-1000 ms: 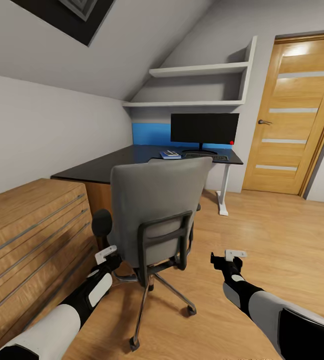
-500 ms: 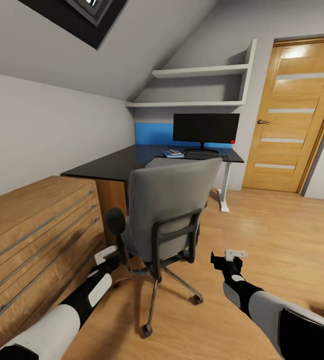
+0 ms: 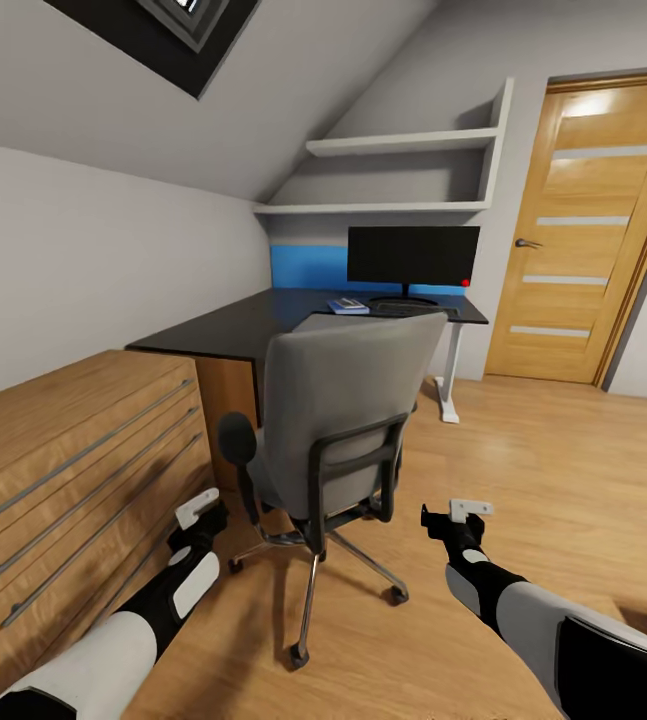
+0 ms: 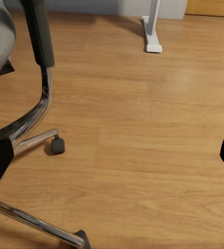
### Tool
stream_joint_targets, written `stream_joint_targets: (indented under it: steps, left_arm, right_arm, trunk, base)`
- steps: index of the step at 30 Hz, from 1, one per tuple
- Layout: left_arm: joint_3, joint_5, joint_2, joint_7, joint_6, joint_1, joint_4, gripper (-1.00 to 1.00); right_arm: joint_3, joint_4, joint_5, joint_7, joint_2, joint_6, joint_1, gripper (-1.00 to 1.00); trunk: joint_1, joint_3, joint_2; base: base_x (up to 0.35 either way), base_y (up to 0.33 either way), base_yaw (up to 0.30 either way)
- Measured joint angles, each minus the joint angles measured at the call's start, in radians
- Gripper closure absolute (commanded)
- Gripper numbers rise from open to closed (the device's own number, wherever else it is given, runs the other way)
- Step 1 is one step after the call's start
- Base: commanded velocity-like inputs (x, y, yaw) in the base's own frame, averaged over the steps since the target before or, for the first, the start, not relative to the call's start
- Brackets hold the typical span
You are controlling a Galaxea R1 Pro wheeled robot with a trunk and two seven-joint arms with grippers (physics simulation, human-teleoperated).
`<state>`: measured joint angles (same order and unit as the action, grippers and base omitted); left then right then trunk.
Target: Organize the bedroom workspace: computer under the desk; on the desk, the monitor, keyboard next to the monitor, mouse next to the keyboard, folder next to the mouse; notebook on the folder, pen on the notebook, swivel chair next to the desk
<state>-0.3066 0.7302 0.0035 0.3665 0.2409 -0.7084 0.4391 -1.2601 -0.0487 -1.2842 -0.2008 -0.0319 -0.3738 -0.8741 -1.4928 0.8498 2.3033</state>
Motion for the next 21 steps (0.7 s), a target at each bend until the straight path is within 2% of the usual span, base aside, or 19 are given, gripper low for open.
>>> stream_joint_targets:
  steps: [7, 21]
  left_arm:
    - [-0.001, -0.001, 0.000, 0.000, 0.050, -0.001, -0.005, -1.00]
    - [0.002, 0.001, 0.002, 0.001, 0.057, 0.000, -0.006, -1.00]
  right_arm:
    - [0.000, 0.000, 0.000, -0.001, -0.001, -0.003, 0.000, -1.00]
    - [0.000, 0.000, 0.000, 0.000, -0.001, -0.027, 0.000, -1.00]
  trunk:
    - [-0.027, 0.022, 0.049]
    - [-0.081, 0.066, 0.147]
  base:
    - [0.000, 0.000, 0.000]
    - [0.000, 0.000, 0.000]
